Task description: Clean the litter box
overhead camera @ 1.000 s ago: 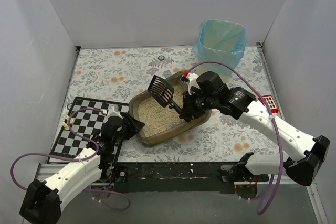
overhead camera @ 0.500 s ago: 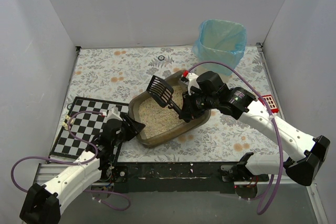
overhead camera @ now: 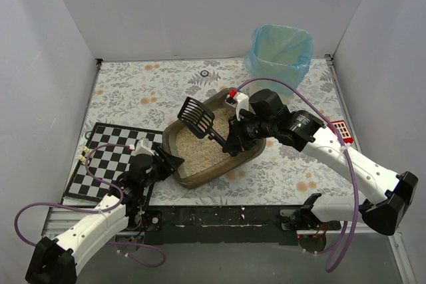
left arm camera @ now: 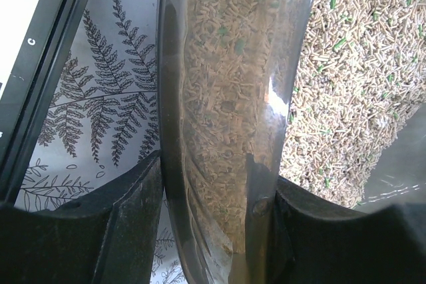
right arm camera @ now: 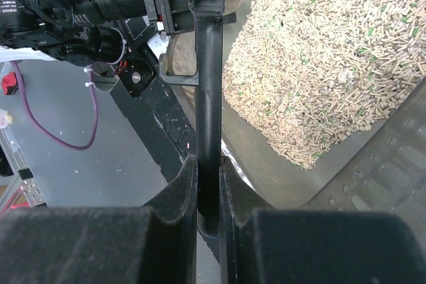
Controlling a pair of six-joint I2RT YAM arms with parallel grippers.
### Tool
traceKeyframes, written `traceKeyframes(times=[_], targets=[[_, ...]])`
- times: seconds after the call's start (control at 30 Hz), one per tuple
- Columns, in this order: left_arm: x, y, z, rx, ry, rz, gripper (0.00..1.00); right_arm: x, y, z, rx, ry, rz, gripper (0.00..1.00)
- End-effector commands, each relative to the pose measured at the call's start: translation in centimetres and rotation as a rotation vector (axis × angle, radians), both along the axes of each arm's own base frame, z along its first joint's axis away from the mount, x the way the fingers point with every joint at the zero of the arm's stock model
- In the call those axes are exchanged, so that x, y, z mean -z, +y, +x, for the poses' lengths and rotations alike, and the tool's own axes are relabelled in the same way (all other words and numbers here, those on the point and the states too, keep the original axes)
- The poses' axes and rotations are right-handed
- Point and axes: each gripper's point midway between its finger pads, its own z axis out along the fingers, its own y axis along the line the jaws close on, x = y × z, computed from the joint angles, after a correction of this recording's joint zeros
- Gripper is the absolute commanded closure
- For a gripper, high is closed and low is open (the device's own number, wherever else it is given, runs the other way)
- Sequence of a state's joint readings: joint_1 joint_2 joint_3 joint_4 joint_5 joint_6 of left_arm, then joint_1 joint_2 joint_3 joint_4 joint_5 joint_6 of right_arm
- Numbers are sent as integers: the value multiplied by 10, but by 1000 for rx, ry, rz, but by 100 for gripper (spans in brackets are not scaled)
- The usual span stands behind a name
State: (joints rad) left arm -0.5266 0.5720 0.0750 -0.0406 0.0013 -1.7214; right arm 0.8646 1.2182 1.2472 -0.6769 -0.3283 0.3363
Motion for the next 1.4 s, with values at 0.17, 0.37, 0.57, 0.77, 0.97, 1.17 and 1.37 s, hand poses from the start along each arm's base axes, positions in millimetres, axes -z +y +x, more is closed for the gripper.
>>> traceKeyframes(times=[0.17, 0.37, 0.57, 0.77, 0.97, 1.17, 1.37], targets=[[14, -8, -12, 65, 24, -14, 100, -15, 10, -2, -48, -38, 65, 99], [22, -9, -16, 62, 37, -39, 100, -9, 9, -3, -50, -27, 59, 99], [19, -7, -14, 56, 27, -28, 100, -6, 11, -2, -54, -23, 62, 99], [4, -8, -7, 44, 7, -28, 100, -9, 1, 3, -1, -41, 21, 99], [-15, 3, 5, 8, 75, 128, 100, 17, -37, 29, 195, -63, -241, 99], [-26, -1, 20, 35, 179, 268, 100, 42, -36, 26, 188, -30, -260, 99], [-30, -1, 25, 39, 195, 311, 91, 45, -52, 34, 243, -58, -345, 99]])
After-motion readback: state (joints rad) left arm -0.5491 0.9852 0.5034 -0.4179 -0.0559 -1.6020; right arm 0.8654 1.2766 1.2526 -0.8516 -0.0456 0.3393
